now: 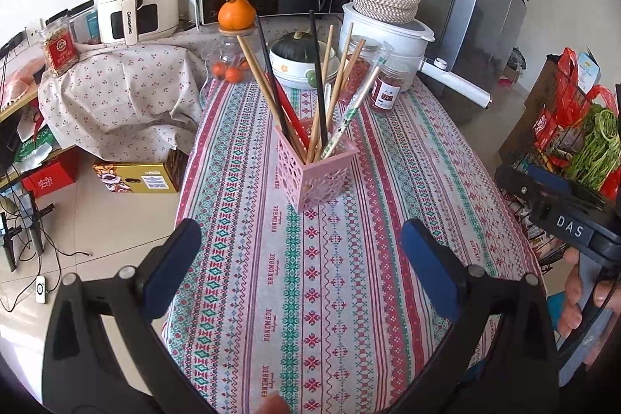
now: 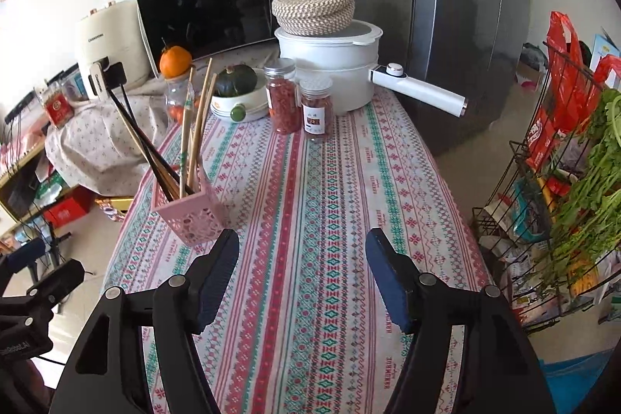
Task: Organize utensils
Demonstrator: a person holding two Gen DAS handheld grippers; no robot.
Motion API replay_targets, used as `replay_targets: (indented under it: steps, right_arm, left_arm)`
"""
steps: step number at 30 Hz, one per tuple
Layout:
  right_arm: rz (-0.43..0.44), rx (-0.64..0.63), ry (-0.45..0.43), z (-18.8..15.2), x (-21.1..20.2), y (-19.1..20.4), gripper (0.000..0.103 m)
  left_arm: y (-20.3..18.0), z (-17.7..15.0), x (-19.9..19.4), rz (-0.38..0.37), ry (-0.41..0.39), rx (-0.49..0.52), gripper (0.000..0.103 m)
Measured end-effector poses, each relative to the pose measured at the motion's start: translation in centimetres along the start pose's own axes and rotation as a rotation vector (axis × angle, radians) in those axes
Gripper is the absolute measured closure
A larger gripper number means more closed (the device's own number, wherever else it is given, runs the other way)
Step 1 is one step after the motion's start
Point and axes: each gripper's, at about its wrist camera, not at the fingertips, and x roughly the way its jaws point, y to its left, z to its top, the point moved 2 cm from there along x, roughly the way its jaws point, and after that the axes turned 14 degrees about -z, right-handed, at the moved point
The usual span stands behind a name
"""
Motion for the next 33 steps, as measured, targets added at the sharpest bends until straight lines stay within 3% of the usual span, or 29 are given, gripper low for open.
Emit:
replay_targets:
  steps: [33]
  right_arm:
    - [0.0, -0.042, 0.022, -0.8, 0.4, 0.7, 0.032]
  left_arm:
    - [-1.5, -0.4, 1.1, 0.021, 0.022, 0.025, 0.001]
